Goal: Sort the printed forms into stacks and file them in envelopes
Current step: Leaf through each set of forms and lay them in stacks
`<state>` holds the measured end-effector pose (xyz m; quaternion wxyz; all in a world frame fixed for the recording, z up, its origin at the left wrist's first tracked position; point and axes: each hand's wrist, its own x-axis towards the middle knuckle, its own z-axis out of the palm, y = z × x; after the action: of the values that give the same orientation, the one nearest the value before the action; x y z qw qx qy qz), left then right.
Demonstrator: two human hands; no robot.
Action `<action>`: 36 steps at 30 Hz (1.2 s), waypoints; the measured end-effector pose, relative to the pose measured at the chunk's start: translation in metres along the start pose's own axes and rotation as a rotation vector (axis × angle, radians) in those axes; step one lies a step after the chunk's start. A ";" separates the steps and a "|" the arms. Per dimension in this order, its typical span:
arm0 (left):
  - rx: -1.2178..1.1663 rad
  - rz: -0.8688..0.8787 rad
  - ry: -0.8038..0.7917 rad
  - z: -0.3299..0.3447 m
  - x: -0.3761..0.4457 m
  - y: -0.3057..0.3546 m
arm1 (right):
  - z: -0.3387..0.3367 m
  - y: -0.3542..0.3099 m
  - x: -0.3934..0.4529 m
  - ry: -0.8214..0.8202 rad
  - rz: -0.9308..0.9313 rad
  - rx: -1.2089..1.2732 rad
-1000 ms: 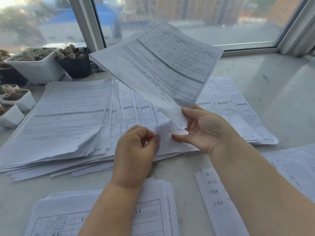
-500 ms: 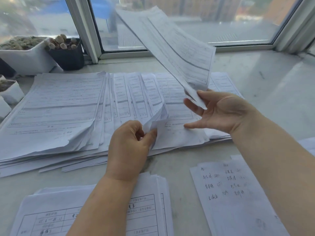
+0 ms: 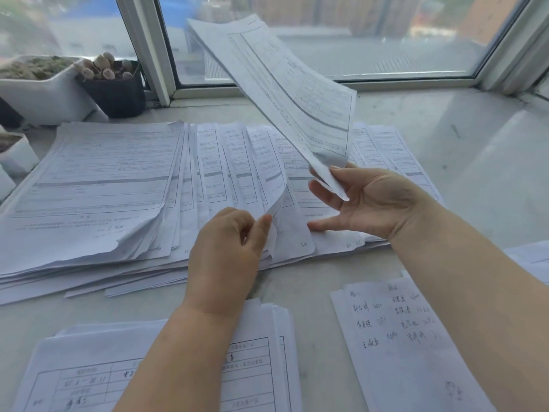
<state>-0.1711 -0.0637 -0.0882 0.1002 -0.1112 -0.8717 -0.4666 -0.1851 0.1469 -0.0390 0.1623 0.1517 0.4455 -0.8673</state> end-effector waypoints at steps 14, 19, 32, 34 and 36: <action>0.172 0.233 -0.173 0.000 -0.008 0.005 | 0.034 0.003 0.001 -0.093 -0.039 -0.038; 0.215 -0.033 -0.089 -0.002 -0.006 0.006 | 0.024 -0.020 -0.017 0.174 -0.183 -0.168; -0.090 0.013 0.362 -0.014 -0.003 0.011 | 0.009 -0.051 -0.044 0.321 -0.085 -0.897; -0.103 0.071 0.327 -0.012 -0.003 0.011 | 0.022 -0.027 -0.020 0.290 -0.025 -0.864; -0.125 0.098 0.212 -0.009 -0.001 0.008 | 0.027 -0.006 0.000 0.291 0.034 -0.847</action>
<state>-0.1667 -0.0674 -0.0773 0.2072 -0.1099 -0.8190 -0.5236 -0.1905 0.1285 -0.0197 0.1599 0.1994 0.7769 -0.5754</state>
